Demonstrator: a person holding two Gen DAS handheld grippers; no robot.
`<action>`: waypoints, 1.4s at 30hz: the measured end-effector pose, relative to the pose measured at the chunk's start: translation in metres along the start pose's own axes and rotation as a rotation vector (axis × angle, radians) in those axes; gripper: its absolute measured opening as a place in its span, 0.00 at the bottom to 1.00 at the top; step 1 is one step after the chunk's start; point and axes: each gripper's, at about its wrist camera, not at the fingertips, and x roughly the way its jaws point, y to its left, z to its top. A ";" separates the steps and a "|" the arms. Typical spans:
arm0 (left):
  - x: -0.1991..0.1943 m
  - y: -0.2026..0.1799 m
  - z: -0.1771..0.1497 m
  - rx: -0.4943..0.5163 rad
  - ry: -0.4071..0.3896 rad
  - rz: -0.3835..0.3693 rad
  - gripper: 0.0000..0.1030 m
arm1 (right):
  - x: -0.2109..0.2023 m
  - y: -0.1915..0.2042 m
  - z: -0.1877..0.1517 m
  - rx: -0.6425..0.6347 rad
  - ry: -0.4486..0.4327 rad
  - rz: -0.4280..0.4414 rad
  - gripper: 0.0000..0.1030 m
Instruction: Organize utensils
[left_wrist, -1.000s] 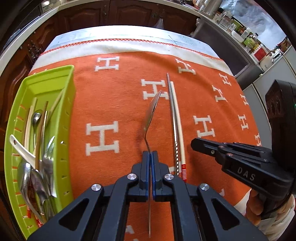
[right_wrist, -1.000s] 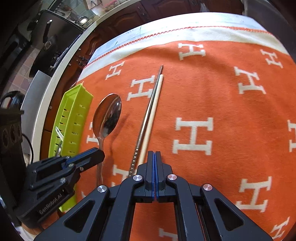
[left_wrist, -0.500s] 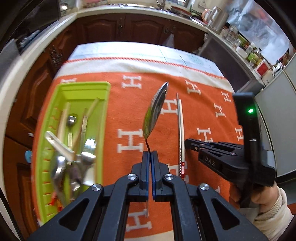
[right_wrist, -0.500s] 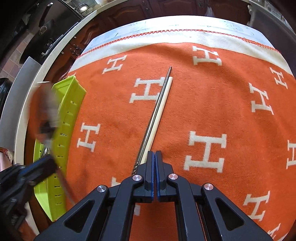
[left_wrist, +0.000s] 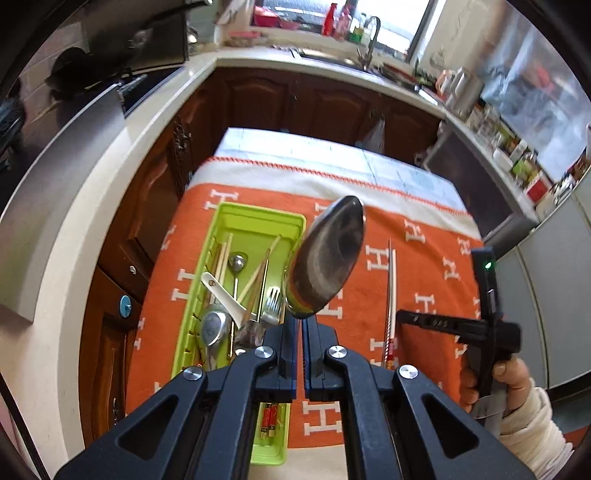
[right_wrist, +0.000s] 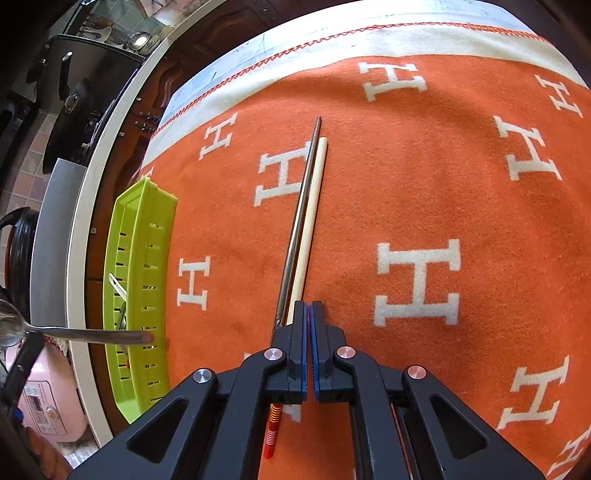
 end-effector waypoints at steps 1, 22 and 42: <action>-0.007 0.002 -0.002 -0.010 -0.016 -0.003 0.00 | 0.000 0.001 -0.002 -0.007 0.000 -0.002 0.02; -0.012 0.026 -0.014 -0.088 0.006 0.101 0.00 | -0.001 0.002 -0.013 -0.047 0.011 0.014 0.02; 0.048 -0.005 -0.006 -0.016 0.085 0.033 0.04 | -0.002 0.028 -0.008 -0.135 -0.062 -0.162 0.13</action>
